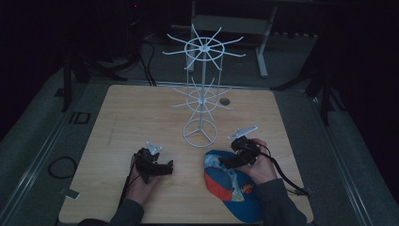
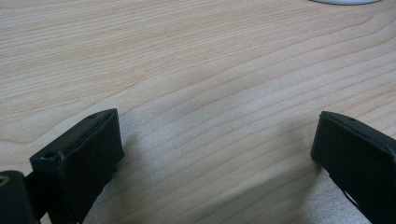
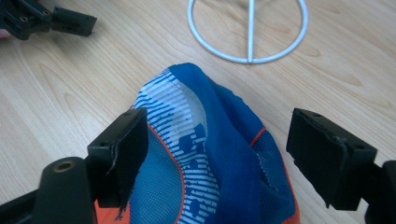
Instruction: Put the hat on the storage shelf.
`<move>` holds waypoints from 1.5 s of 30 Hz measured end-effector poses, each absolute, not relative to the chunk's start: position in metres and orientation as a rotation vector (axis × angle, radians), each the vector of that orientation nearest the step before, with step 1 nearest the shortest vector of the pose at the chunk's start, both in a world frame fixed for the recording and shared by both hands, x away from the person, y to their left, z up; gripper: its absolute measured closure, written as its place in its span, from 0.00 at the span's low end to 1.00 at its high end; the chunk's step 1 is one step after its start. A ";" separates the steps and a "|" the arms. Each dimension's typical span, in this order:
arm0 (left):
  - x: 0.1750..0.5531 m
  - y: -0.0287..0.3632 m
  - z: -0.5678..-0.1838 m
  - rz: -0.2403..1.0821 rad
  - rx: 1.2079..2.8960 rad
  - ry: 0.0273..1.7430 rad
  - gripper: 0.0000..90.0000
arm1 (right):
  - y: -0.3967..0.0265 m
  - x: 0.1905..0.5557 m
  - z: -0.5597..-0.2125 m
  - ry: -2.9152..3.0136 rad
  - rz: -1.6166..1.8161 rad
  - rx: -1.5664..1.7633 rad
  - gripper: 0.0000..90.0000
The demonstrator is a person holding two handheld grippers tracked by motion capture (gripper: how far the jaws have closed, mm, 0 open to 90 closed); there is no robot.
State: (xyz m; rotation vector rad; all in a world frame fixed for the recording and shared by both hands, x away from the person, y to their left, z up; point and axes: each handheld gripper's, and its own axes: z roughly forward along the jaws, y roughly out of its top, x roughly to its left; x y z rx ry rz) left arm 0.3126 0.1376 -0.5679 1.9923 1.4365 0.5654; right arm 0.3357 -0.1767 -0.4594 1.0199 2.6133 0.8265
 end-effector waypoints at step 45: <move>0.313 0.138 -0.568 0.565 1.992 1.436 0.03 | -0.167 0.345 -0.488 2.768 0.655 0.965 0.95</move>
